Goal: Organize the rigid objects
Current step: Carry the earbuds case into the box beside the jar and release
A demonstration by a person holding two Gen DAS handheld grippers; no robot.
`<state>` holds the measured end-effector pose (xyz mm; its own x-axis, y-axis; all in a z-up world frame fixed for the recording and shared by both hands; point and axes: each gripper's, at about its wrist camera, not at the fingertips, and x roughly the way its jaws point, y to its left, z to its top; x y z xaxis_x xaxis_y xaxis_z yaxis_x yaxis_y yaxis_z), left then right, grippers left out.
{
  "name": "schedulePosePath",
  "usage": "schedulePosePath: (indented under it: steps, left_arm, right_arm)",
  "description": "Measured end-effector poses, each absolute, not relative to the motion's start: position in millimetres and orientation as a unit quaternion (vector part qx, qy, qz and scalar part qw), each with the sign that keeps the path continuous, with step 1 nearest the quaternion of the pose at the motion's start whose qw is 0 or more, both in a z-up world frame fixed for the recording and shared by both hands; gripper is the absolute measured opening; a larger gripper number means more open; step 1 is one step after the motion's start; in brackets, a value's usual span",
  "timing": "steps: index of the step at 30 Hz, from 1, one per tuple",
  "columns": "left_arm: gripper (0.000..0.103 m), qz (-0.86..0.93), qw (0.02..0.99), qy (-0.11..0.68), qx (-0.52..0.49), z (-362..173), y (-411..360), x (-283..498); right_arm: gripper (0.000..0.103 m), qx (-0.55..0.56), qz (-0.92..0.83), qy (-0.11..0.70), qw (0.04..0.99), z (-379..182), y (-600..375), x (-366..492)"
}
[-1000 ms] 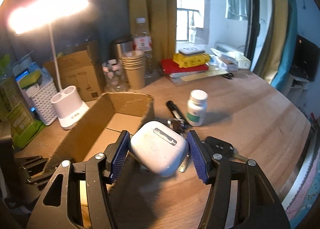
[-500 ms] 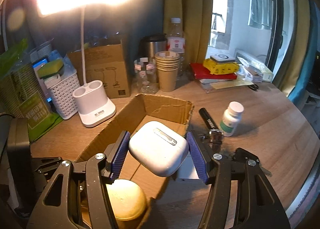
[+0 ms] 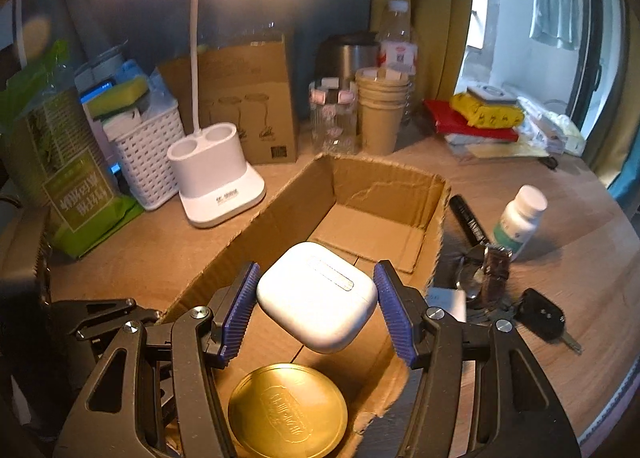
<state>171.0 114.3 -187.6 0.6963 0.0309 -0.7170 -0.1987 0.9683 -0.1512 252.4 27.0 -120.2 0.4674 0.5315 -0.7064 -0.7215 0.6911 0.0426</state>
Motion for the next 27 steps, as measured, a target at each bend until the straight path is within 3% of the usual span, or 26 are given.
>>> schedulePosePath:
  steps: [27]
  left_arm:
    - [0.006, 0.066, 0.916, 0.381, -0.107, -186.5, 112.7, 169.9]
  right_arm:
    - [0.062, -0.156, 0.382, 0.404, 0.817, -137.0, 28.2, 233.5]
